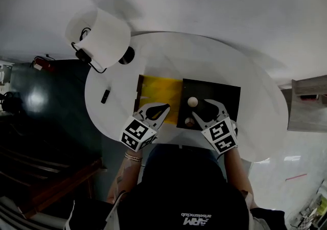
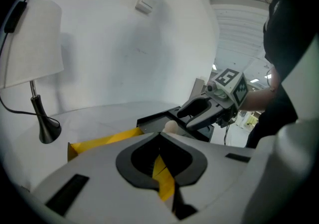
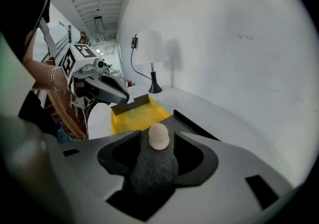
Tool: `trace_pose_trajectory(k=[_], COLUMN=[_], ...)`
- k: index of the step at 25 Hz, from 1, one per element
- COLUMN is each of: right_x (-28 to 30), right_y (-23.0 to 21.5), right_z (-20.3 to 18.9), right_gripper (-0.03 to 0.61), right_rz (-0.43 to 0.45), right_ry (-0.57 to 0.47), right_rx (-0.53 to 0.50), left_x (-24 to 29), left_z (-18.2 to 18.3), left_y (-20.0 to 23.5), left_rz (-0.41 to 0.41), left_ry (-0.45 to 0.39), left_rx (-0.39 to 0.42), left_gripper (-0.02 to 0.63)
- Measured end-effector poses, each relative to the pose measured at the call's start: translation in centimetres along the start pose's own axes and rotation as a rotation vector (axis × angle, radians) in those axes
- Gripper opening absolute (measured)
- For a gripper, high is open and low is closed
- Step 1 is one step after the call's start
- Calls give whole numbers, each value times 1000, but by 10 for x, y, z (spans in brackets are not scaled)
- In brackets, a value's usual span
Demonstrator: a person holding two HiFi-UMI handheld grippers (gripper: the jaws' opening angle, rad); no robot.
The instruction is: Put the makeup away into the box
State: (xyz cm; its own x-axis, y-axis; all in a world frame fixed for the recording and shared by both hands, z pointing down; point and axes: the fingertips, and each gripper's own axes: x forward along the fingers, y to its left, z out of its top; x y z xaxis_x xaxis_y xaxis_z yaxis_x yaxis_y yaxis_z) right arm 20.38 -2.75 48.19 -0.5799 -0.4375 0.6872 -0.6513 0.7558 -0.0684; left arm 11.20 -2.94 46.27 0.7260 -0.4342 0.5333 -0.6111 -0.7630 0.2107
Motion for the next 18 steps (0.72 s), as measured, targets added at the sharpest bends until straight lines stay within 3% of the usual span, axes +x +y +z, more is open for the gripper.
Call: trace_pose_trajectory(k=[8,13,18], right_x=[15,18,25], right_y=[7,-2,-2], right_z=[3,4,7], right_gripper=[218,176,166], right_rz=[-54,-112,-100], right_ry=[33,42,27], right_rx=[36,52,71], left_x=[5,11,17], left_z=[4,-2,-7], left_y=[6,15,22], left_rz=[-69,-104,-121], left_ry=[12,45,62], left_rx=[17,25,19], left_gripper=[17,17,17])
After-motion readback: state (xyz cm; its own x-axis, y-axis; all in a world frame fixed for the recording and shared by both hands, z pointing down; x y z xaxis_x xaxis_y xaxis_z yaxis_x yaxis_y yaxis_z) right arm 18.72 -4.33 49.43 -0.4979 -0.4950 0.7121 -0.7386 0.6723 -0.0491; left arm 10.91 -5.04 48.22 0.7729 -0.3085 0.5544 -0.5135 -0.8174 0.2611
